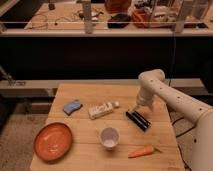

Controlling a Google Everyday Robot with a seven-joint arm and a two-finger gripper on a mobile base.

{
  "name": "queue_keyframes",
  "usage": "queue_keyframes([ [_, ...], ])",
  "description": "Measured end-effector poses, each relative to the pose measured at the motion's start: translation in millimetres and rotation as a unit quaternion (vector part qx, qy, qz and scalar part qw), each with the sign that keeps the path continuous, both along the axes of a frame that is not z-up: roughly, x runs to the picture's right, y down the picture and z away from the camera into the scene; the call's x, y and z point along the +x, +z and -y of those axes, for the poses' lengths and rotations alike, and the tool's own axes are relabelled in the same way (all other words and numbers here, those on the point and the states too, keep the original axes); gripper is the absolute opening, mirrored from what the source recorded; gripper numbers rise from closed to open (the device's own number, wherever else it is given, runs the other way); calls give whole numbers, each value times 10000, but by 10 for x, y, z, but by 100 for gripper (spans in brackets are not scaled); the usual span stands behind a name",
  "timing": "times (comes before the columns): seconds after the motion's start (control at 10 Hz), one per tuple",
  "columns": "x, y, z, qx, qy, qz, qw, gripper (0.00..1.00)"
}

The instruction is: Place the eraser in the ceramic cup

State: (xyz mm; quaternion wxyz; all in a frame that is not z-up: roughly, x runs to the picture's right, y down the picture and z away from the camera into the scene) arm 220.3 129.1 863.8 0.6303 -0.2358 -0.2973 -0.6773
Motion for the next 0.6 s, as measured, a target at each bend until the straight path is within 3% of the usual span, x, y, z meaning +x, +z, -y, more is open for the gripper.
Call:
queue_keyframes([
  [0.4,-105,41,-116,127,-641,552,9963,80],
  [0.6,-153,120,-188,329,-866,816,9924,80],
])
